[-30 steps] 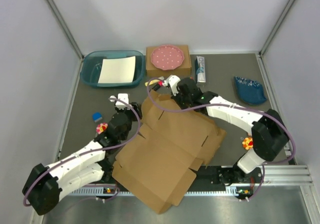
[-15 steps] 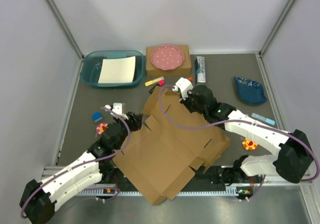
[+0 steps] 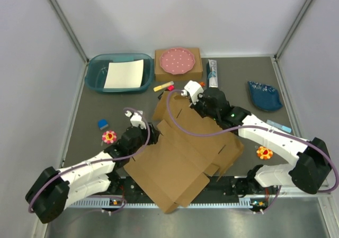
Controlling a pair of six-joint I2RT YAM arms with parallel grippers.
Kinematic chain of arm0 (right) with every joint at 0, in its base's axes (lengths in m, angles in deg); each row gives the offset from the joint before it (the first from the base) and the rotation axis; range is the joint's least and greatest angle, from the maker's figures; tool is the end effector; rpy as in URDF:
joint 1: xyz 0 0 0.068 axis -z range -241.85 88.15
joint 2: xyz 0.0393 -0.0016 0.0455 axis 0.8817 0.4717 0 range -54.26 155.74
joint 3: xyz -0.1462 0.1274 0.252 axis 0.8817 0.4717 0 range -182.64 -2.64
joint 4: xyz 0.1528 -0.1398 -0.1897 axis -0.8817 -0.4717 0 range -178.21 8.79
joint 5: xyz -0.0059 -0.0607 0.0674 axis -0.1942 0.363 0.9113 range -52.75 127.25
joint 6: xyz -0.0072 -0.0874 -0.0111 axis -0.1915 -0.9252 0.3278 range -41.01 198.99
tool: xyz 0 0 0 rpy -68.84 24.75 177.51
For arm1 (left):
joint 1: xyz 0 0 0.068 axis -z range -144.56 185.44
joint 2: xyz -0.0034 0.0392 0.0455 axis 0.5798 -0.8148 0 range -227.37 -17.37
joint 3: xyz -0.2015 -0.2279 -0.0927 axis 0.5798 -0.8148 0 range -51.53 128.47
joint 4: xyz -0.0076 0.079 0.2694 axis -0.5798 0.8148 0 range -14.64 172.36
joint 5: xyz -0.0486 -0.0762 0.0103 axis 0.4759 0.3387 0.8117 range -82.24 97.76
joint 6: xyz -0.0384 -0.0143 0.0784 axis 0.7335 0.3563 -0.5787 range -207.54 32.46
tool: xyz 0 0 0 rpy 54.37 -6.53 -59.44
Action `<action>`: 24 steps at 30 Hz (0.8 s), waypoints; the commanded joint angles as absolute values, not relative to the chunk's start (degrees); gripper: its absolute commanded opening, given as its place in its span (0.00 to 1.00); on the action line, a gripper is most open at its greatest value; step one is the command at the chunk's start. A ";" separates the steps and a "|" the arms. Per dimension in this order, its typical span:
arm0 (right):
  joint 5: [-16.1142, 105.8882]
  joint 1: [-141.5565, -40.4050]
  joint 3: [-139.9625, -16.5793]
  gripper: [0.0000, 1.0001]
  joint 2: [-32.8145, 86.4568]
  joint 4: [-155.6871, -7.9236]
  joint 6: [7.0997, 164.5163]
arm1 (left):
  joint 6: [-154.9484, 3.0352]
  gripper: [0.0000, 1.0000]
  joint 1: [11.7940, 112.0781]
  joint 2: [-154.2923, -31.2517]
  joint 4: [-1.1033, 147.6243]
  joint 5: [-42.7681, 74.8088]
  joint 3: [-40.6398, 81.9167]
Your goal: Fold the paper box
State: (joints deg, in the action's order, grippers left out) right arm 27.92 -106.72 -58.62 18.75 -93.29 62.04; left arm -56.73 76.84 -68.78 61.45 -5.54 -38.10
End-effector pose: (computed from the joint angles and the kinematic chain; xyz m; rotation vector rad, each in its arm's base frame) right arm 0.2452 0.2261 0.3164 -0.9788 1.8284 0.1297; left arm 0.1695 -0.1254 0.1787 0.0345 2.0261 -0.5819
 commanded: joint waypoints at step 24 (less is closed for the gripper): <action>29.95 -109.23 -62.05 0.00 17.64 -94.92 63.09 | -57.74 0.51 77.01 -90.93 42.58 -4.46 -32.81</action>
